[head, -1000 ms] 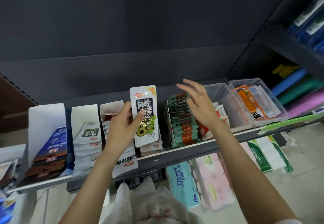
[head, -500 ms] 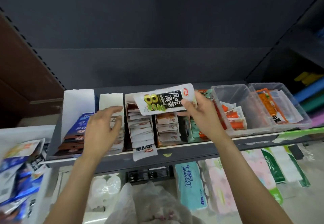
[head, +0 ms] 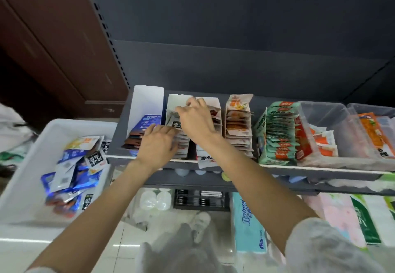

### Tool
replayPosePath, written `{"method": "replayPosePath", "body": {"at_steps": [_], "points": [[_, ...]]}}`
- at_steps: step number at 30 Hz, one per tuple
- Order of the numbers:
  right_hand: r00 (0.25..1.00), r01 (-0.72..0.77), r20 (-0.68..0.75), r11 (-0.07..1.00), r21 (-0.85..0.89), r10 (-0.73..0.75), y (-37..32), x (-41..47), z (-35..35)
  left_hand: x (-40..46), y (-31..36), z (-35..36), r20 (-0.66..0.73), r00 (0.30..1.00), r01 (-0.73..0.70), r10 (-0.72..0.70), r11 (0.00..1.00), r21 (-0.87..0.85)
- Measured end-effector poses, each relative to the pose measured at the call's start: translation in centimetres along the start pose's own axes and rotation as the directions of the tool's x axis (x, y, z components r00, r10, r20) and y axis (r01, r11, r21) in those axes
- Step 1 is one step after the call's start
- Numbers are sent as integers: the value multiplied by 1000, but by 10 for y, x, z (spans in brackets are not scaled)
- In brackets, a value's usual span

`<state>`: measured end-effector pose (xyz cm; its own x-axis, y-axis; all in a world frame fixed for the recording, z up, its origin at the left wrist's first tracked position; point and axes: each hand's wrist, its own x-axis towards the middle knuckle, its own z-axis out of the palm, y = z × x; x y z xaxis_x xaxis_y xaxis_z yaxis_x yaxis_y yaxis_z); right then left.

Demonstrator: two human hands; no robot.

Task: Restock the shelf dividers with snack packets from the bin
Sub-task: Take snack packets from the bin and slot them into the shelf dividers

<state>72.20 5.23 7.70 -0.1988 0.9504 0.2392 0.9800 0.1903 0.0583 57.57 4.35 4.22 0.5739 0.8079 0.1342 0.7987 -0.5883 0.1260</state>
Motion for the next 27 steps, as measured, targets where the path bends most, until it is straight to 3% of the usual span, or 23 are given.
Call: {"method": "replayPosePath", "body": {"at_steps": [3,6,10,12,14,17,21,24,27], "points": [[975,-8,222,996,-91,28,-7,-2,8,-8,-1,-5,15,999,-31,31,999,7],[958,-87,270,995,-43,96,-17,-10,9,-24,-8,-21,-149,986,-83,73,995,-61],[966,-256,51,917,307,253,-37,-32,-15,-59,-29,-52,-421,907,-115,14,970,-215],[935,-227,-129,838,496,330,-59,-45,-28,-82,-52,-63,-485,872,-88,-65,954,-287],[912,-144,-219,771,620,347,-92,-51,-36,-106,-85,-68,-482,857,-33,-183,914,-405],[953,-78,-159,711,699,260,-158,-43,-30,-139,-148,-58,-317,865,149,-390,801,-580],[989,-151,108,722,675,106,-244,-8,13,-169,-258,-9,-16,834,439,-552,680,-587],[926,-300,371,717,629,62,-293,20,59,-178,-324,25,279,767,637,-578,631,-443],[823,-445,563,706,551,79,-327,39,100,-179,-358,50,473,720,673,-508,676,-298]]}}
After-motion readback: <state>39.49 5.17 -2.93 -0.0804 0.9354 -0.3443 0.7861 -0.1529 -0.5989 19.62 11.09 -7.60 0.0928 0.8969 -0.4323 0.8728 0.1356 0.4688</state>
